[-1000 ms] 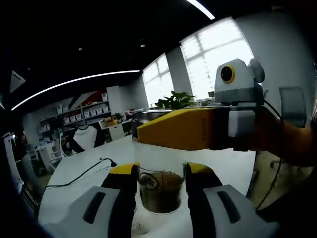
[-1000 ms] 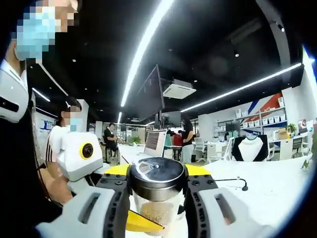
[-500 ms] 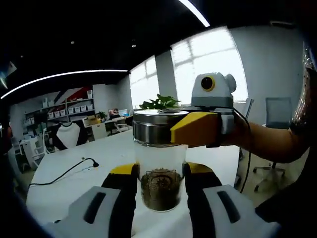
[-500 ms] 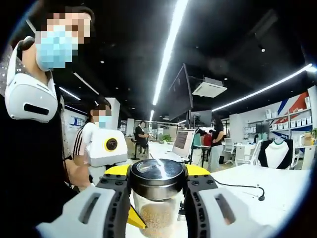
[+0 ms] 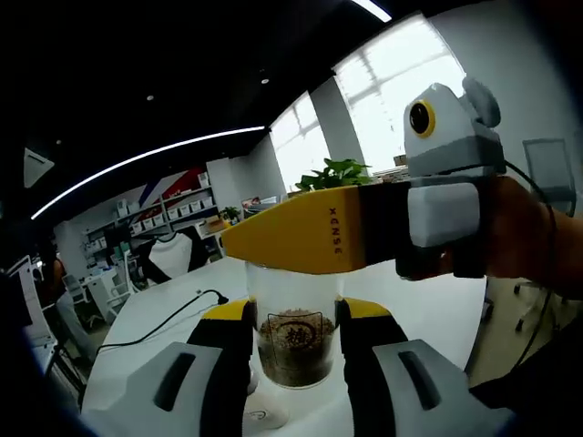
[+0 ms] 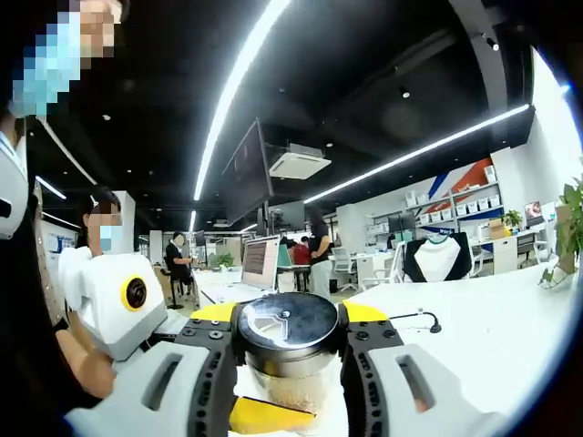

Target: Rotate the seasoning bottle until the label or dispensing opening points toward the visible target arrow and the bottle remains upright within the marked orientation range

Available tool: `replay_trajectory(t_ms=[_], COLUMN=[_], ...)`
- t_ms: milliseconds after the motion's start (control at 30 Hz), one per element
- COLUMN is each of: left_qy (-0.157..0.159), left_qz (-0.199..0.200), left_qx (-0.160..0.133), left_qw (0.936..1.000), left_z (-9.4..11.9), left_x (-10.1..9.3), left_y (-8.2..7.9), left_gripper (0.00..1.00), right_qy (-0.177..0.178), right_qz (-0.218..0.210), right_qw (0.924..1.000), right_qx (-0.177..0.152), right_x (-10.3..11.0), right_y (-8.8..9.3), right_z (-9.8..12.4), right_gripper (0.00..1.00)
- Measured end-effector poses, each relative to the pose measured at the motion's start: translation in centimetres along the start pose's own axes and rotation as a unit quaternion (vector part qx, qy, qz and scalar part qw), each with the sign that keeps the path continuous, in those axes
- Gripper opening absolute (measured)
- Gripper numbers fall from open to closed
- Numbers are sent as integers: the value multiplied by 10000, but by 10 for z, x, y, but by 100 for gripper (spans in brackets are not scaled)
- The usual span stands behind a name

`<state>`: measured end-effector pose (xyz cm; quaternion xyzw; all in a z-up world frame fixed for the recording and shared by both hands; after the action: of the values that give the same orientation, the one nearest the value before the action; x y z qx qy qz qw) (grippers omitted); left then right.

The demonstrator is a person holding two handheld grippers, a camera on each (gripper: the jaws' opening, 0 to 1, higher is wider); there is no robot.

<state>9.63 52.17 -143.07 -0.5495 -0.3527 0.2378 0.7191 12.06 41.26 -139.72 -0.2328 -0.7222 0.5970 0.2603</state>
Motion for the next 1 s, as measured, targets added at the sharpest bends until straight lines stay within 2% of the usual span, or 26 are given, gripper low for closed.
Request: replay_trajectory(t_ms=[100, 200, 267, 367, 500, 700, 833, 900, 933, 967, 1000], left_qy=[10, 35, 190, 546, 802, 1054, 1032, 979, 989, 1001, 972], left_qz=[-31, -51, 45, 297, 387, 271, 311, 327, 416, 555, 596], left_qx=[12, -5, -23, -98, -47, 26, -8, -174, -253, -421, -452], left_qw=[10000, 10000, 9998, 9980, 9960, 9941, 9942, 9945, 9939, 9925, 9924], left_z=[2, 5, 6, 6, 5, 1, 9, 16, 18, 22, 25], left_x=[0, 1, 2, 3, 6, 9, 13, 16, 17, 18, 20], left_y=[2, 3, 3, 7, 13, 21, 29, 29, 29, 29, 30], left_gripper=[40, 39, 39, 39, 38, 38, 38, 39, 40, 42, 45], right_qy=[-257, -503, -683, -946, -1198, -1322, -1203, -1094, -1027, -996, -964], right_qz=[231, 389, 475, 461, 86, -20, -32, -208, -308, -336, -342], right_qw=[9990, 9972, 9954, 9927, 9899, 9874, 9879, 9886, 9886, 9882, 9878], right_qx=[285, 393, 472, 596, 752, 866, 978, 1015, 1059, 1116, 1178], right_x=[1, 0, -5, -9, -17, -22, -32, -41, -57, -64, -67], right_y=[0, -3, -4, -2, 5, 14, 25, 38, 43, 53, 63], right_z=[0, -1, -1, 0, -1, -3, -2, -2, -5, -6, -8], right_gripper=[39, 39, 39, 39, 38, 38, 38, 38, 38, 38, 38])
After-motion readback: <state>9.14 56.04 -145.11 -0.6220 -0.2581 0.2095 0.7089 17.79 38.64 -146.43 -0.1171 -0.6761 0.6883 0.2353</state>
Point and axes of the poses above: the point that each gripper's makers call its tool centre point, and the gripper's own axes: z roughly backward along the fingers, x roughly to its left, y roughly out of its underside, the point moved 9 cm from there along z, roughly backward along the fingers, and after that the axes turned 7 degrees about y, right-handed, at the moved point
